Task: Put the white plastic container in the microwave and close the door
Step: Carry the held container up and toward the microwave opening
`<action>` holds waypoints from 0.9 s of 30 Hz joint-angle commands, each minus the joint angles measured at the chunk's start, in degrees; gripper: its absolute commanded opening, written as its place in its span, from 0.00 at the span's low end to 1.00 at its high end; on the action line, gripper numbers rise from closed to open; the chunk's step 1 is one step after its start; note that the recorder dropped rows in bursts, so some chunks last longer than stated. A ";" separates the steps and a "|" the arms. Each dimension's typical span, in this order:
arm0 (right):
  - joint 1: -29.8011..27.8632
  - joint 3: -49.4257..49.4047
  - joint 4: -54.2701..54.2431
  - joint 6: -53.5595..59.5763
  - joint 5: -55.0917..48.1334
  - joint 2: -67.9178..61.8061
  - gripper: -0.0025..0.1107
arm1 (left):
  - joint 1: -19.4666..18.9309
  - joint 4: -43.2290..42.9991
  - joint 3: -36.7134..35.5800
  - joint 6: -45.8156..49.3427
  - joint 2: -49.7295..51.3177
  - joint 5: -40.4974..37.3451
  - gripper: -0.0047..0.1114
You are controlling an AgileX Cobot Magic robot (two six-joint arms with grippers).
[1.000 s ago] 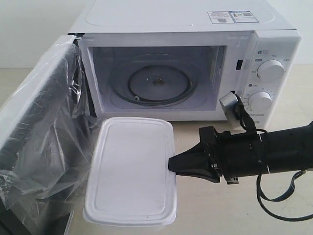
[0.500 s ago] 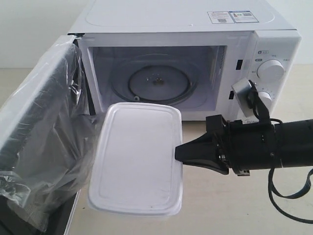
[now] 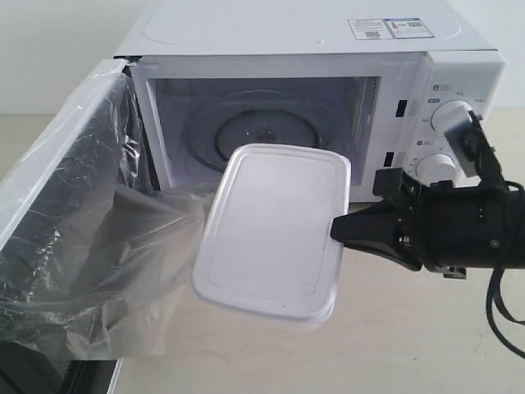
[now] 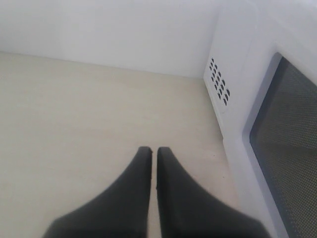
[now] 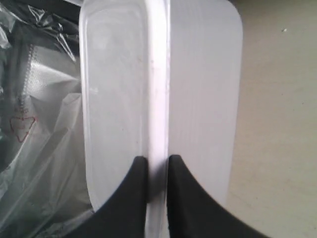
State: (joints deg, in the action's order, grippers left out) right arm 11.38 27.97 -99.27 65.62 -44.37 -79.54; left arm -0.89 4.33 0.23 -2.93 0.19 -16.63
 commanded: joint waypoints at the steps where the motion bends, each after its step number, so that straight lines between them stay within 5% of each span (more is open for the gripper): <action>1: -0.54 0.02 0.80 -5.83 4.73 4.88 0.02 | -0.01 0.56 -0.23 -0.45 -0.19 0.34 0.08; 10: 1.84 -0.66 8.18 -22.90 16.20 16.07 0.02 | -0.01 0.56 -0.23 -0.45 -0.19 0.34 0.08; 18: 2.33 -3.28 4.02 -20.31 13.26 18.35 0.02 | -0.01 0.56 -0.23 -0.45 -0.19 0.34 0.08; 27: 2.48 -3.28 18.02 -35.33 19.45 19.46 0.02 | -0.01 0.56 -0.23 -0.45 -0.19 0.34 0.08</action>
State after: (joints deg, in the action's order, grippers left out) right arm 13.78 24.79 -82.83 32.87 -25.75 -61.55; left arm -0.89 4.33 0.23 -2.93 0.19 -16.63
